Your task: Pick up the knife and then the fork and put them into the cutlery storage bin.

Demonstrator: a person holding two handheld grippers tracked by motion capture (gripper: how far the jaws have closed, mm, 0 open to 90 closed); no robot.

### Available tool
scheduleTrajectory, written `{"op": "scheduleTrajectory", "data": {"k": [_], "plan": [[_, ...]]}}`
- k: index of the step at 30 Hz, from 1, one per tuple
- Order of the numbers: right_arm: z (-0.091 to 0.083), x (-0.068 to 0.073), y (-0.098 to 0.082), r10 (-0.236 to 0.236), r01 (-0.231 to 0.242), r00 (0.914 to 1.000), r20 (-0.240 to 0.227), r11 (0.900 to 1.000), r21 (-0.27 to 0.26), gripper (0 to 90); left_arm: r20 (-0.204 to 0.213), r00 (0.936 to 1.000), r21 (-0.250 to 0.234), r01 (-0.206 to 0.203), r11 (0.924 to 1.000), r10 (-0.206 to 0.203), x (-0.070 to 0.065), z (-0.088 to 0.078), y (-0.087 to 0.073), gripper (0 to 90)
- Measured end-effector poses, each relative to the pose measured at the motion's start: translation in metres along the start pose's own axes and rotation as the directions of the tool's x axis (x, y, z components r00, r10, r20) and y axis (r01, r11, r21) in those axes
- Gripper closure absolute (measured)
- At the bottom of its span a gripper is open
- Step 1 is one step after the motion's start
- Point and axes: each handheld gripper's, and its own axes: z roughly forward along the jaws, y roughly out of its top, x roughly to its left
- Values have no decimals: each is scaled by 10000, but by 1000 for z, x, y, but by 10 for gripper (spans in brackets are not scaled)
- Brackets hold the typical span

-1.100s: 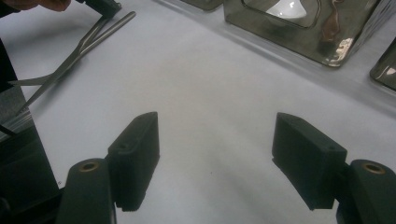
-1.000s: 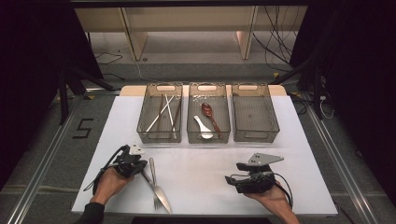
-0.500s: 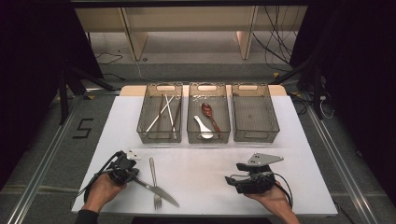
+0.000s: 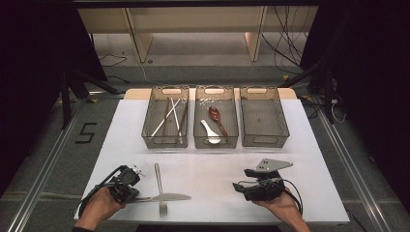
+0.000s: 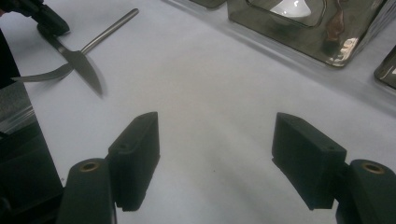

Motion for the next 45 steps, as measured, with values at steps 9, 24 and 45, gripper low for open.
{"op": "scheduleTrajectory", "data": {"k": [9,24,45], "plan": [[0,0,0,0,0,10000,7,10000,2,330,1042,9939,402,-417,9983,373,-1,-2,-2,890],[-1,1,1,-7,7,10000,-9,10000,-41,330,810,9878,109,-1343,9909,1330,-10,-12,2,384],[0,1,1,-28,28,10000,-57,10000,-21,333,1138,9665,567,-2374,9698,2299,-24,-2,6,686]]}}
